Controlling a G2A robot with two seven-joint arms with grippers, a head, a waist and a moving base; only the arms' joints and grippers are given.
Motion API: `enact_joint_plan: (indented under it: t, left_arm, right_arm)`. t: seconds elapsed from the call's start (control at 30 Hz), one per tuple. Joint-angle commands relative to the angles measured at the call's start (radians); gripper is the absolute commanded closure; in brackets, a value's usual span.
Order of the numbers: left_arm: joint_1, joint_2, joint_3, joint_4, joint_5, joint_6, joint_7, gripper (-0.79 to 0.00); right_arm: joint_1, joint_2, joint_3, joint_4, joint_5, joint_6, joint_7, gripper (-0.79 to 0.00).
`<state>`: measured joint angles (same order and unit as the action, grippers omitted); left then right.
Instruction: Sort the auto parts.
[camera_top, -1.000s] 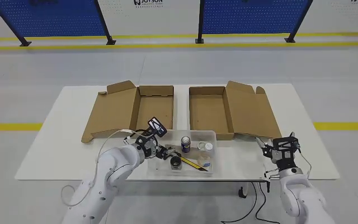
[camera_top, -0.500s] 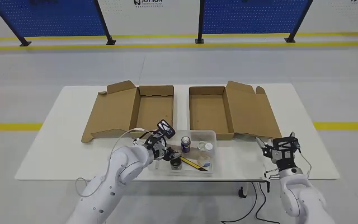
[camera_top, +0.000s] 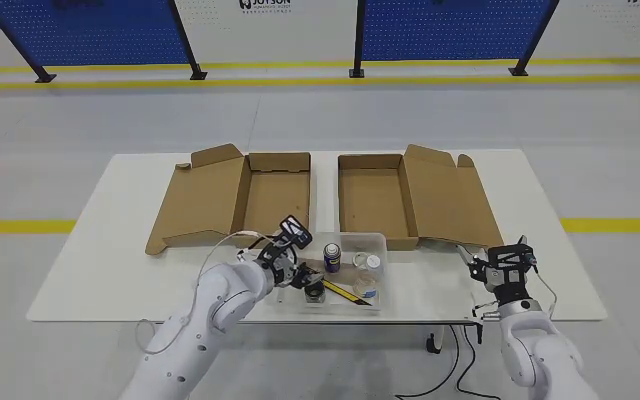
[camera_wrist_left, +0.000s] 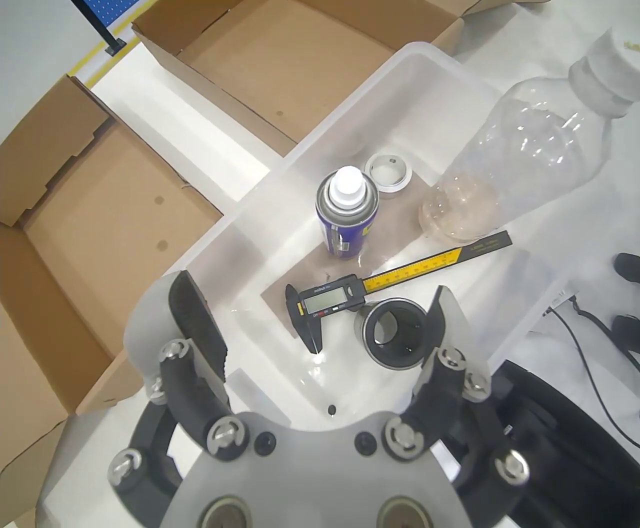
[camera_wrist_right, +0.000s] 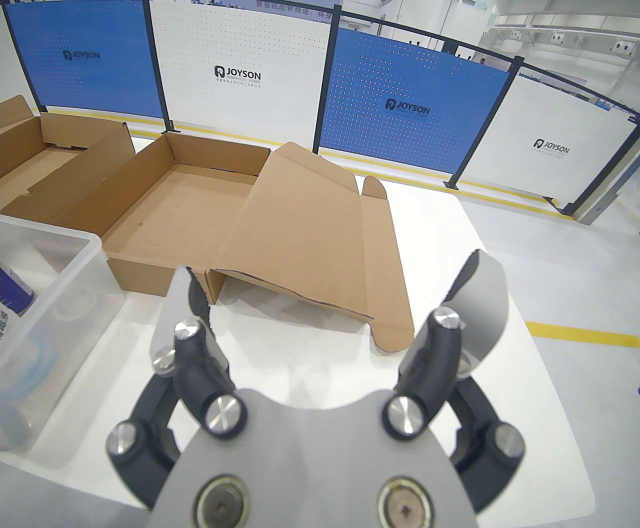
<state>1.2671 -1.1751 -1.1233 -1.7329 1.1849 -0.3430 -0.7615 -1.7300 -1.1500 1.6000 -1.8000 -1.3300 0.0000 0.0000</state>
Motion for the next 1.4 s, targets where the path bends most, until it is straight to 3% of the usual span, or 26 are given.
enact_joint_plan:
  t: [0.0, 0.17, 0.43, 0.47, 0.5, 0.6, 0.67, 0.83, 0.87, 0.9, 1.0, 1.17, 1.37]
  left_arm:
    - [0.002, 0.002, -0.007, -0.011, -0.007, -0.003, -0.003, -0.785]
    - [-0.033, 0.0, -0.019, -0.001, -0.086, 0.0, -0.058, -0.785]
    - [-0.121, -0.01, 0.029, 0.065, -0.209, 0.005, -0.245, -0.785]
    - [-0.128, -0.011, 0.035, 0.07, -0.207, 0.007, -0.251, -0.77]
    - [-0.132, -0.011, 0.042, 0.079, -0.206, 0.007, -0.26, -0.693]
    - [-0.145, -0.012, 0.057, 0.098, -0.209, 0.008, -0.279, -0.579]
    - [-0.154, -0.013, 0.064, 0.107, -0.208, 0.007, -0.288, -0.588]
    - [-0.167, -0.014, 0.086, 0.131, -0.214, 0.002, -0.309, -0.468]
    - [-0.173, -0.015, 0.091, 0.136, -0.209, 0.002, -0.315, -0.459]
    - [-0.174, -0.015, 0.094, 0.139, -0.211, 0.0, -0.316, -0.505]
    - [-0.183, -0.015, 0.104, 0.151, -0.217, -0.006, -0.326, -0.474]
    - [-0.195, -0.015, 0.112, 0.162, -0.228, -0.011, -0.338, -0.499]
    - [-0.211, -0.016, 0.13, 0.184, -0.233, -0.016, -0.354, -0.431]
  right_arm:
    - [0.0, 0.0, 0.0, 0.0, 0.0, 0.0, 0.0, -0.785]
    - [0.0, 0.0, 0.0, 0.0, 0.0, 0.0, 0.0, -0.785]
    - [0.0, 0.0, 0.0, 0.0, 0.0, 0.0, 0.0, -0.785]
    - [0.0, 0.0, 0.0, 0.0, 0.0, 0.0, 0.0, -0.785]
    - [0.0, 0.0, 0.0, 0.0, 0.0, 0.0, 0.0, -0.785]
    - [0.0, 0.0, 0.0, 0.0, 0.0, 0.0, 0.0, -0.785]
    - [0.0, 0.0, 0.0, 0.0, 0.0, 0.0, 0.0, -0.785]
    - [0.0, 0.0, 0.0, 0.0, 0.0, 0.0, 0.0, -0.785]
    - [0.0, 0.0, 0.0, 0.0, 0.0, 0.0, 0.0, -0.785]
    - [0.0, 0.0, 0.0, 0.0, 0.0, 0.0, 0.0, -0.785]
    - [0.0, 0.0, 0.0, 0.0, 0.0, 0.0, 0.0, -0.785]
    - [0.0, 0.0, 0.0, 0.0, 0.0, 0.0, 0.0, -0.785]
    - [0.0, 0.0, 0.0, 0.0, 0.0, 0.0, 0.0, -0.785]
